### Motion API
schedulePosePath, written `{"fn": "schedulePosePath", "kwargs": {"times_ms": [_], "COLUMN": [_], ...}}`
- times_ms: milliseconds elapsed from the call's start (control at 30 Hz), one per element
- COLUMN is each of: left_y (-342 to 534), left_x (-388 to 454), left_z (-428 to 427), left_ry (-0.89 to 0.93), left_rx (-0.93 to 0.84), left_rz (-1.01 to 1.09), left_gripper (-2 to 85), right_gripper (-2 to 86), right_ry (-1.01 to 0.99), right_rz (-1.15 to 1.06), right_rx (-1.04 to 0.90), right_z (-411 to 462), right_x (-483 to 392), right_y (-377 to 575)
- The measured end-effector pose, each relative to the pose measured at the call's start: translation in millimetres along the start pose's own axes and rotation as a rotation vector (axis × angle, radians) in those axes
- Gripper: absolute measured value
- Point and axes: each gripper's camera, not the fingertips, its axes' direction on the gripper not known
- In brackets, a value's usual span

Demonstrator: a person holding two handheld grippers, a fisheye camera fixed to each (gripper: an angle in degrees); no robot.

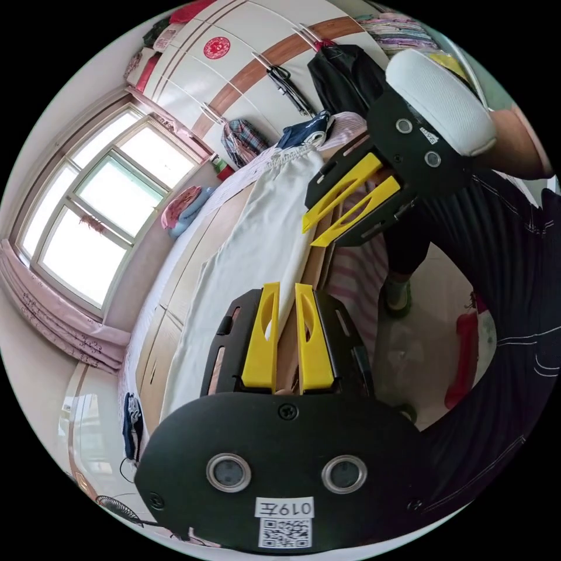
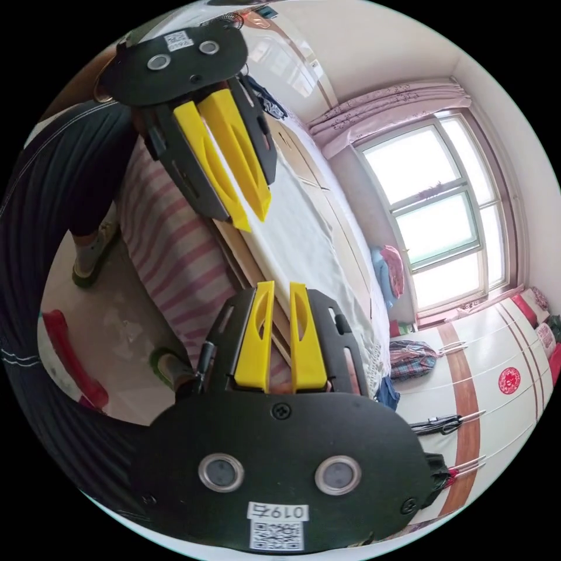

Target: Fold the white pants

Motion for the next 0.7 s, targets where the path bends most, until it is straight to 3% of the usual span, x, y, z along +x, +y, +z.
{"fn": "schedulePosePath", "kwargs": {"times_ms": [433,700], "left_y": [-71.0,-100.9], "left_x": [-32.9,-60.5], "left_z": [10.9,7.1], "left_ry": [0.022,0.0], "left_rx": [-0.05,-0.071], "left_rz": [0.042,0.015], "left_gripper": [0.9,1.3], "right_gripper": [4.9,-0.5], "right_ry": [0.031,0.028], "right_rz": [-0.103,-0.064], "right_rx": [-0.003,0.003], "right_z": [-3.9,-15.1], "right_x": [26.7,48.3], "right_y": [13.7,19.3]}}
